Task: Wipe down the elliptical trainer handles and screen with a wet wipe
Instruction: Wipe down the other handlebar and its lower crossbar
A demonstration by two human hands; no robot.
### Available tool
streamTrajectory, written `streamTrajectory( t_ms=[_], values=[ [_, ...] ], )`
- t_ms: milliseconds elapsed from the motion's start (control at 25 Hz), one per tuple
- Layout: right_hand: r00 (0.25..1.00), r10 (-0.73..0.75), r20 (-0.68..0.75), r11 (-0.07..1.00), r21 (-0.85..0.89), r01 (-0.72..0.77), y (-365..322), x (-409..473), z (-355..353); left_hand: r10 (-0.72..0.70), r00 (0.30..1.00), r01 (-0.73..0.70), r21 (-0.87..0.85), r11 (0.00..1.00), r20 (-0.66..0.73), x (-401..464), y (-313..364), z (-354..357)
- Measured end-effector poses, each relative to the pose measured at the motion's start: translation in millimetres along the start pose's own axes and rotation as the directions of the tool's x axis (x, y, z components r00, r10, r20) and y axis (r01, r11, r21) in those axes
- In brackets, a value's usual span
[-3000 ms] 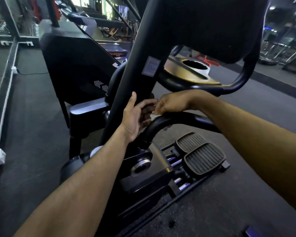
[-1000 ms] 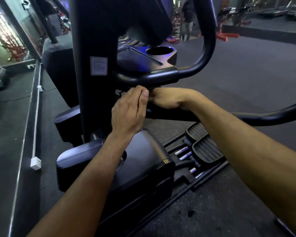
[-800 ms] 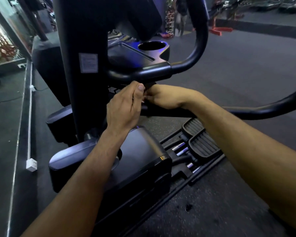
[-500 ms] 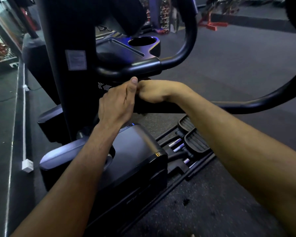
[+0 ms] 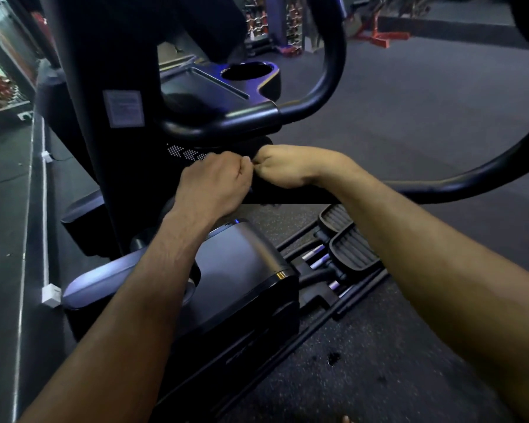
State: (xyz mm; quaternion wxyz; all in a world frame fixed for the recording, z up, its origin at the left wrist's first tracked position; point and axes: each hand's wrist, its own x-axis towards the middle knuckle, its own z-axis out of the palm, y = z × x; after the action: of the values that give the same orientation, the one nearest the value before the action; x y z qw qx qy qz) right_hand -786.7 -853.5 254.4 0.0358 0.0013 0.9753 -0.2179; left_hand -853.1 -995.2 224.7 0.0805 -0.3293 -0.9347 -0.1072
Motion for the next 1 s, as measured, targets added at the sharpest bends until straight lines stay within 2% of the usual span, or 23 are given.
streamTrajectory(
  t_ms=[240, 480, 560, 640, 720, 800, 920, 1000],
  values=[
    [0.995, 0.064, 0.081, 0.997, 0.046, -0.068, 46.3, -32.5, -14.1, -0.026, 0.999, 0.026, -0.034, 0.999, 0.022, 5.9, 1.5, 2.0],
    [1.0, -0.006, 0.026, 0.999, 0.055, 0.005, 22.4, -15.6, -4.0, -0.024, 0.992, 0.035, -0.094, 0.995, 0.121, 10.4, 6.9, -4.5],
    [0.998, 0.05, 0.045, 0.989, 0.137, -0.056, 42.5, -35.8, -13.7, -0.026, 0.993, 0.04, -0.128, 0.991, 0.114, 9.9, 1.9, -2.1],
    [0.982, 0.146, 0.119, 0.917, 0.358, -0.179, 53.6, -52.2, -23.3, -0.04, 0.993, 0.057, -0.162, 0.985, 0.107, 10.7, 0.5, -1.2],
    [0.978, 0.133, 0.164, 0.877, 0.441, -0.193, 50.1, -49.4, -23.9, -0.038, 0.992, 0.059, -0.173, 0.983, 0.124, 13.9, 7.9, -1.1],
    [0.986, 0.094, 0.135, 0.902, 0.407, -0.141, 43.9, -42.1, -19.9, -0.01, 0.99, 0.034, -0.175, 0.984, 0.14, 16.9, 24.3, -2.5],
    [0.991, 0.122, 0.058, 0.963, 0.234, -0.133, 57.6, -59.1, -26.2, 0.039, 0.989, -0.013, -0.183, 0.983, 0.144, 18.7, 42.5, 0.6],
    [0.987, 0.141, 0.084, 0.975, 0.164, -0.153, 71.5, -69.5, -30.3, 0.079, 0.987, -0.054, -0.18, 0.982, 0.139, 21.3, 51.0, 6.4]
  ],
)
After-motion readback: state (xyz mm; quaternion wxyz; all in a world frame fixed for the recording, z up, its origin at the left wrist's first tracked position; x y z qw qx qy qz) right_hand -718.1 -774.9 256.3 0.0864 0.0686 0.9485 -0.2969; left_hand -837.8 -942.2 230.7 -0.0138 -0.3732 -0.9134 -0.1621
